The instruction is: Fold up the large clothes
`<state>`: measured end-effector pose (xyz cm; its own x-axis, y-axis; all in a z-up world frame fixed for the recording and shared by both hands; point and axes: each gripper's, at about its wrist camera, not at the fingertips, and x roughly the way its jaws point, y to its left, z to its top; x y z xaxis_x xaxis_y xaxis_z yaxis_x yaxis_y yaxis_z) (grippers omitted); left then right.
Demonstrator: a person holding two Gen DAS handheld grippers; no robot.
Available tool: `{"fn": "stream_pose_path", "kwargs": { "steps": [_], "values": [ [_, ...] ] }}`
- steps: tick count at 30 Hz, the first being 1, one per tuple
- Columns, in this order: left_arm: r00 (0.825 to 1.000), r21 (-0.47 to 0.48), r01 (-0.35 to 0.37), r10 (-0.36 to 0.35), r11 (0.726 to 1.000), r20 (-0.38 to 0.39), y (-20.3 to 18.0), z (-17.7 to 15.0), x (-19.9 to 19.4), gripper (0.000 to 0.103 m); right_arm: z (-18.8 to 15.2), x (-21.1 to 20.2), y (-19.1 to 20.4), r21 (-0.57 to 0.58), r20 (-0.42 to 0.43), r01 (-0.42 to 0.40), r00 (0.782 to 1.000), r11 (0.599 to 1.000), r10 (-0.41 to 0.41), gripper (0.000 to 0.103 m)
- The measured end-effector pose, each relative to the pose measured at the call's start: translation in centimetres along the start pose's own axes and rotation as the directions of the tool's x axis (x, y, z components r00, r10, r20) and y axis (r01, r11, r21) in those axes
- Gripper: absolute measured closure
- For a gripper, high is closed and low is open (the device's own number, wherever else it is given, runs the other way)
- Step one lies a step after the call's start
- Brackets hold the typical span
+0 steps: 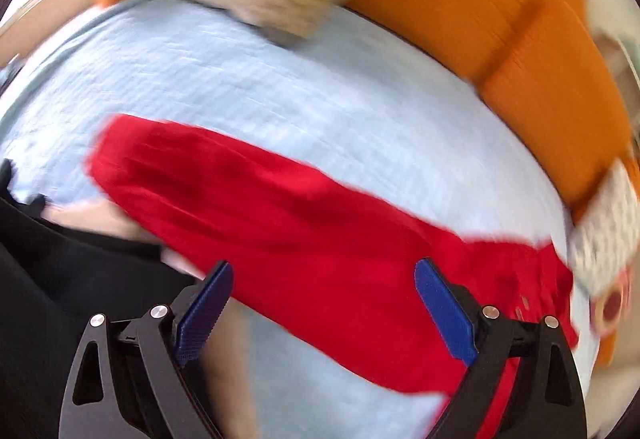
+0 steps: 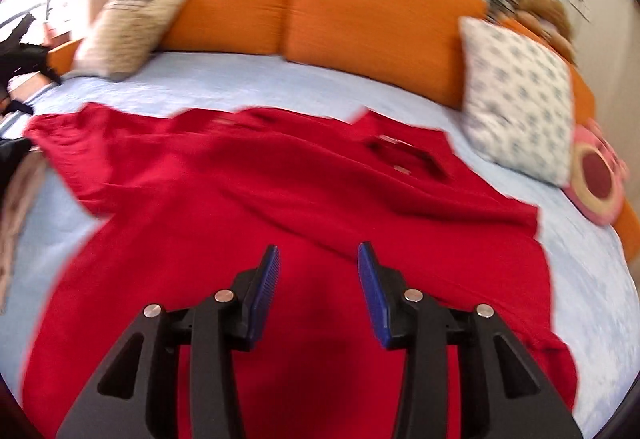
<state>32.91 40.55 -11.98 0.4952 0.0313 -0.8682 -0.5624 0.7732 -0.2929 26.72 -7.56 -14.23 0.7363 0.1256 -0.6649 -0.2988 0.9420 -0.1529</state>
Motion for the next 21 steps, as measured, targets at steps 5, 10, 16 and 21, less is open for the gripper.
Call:
{"fn": "stream_pose_path", "kwargs": {
  "steps": [5, 10, 16, 21],
  "values": [
    [0.989, -0.099, -0.141, 0.136, 0.985, -0.052, 7.6, 4.3, 0.7, 0.010, 1.7, -0.2, 6.4, -0.062, 0.013, -0.076, 0.997, 0.995, 0.077, 0.062],
    [0.980, -0.196, -0.154, 0.125, 0.968, -0.156, 12.7, 5.9, 3.5, 0.010, 2.6, 0.3, 10.0, -0.095, 0.016, -0.118, 0.993, 0.988, 0.120, 0.062],
    [0.971, -0.243, -0.173, 0.125, 0.954, -0.202, 14.7, 5.7, 6.7, 0.009, 3.0, 1.3, 11.9, -0.097, 0.003, -0.153, 0.988, 0.983, 0.154, 0.062],
    [0.981, -0.349, -0.040, -0.029, 0.936, -0.190, 16.0, 6.5, 8.9, 0.008, 3.4, 2.6, 11.8, -0.023, -0.005, -0.194, 0.981, 0.981, 0.194, 0.062]
  ]
}}
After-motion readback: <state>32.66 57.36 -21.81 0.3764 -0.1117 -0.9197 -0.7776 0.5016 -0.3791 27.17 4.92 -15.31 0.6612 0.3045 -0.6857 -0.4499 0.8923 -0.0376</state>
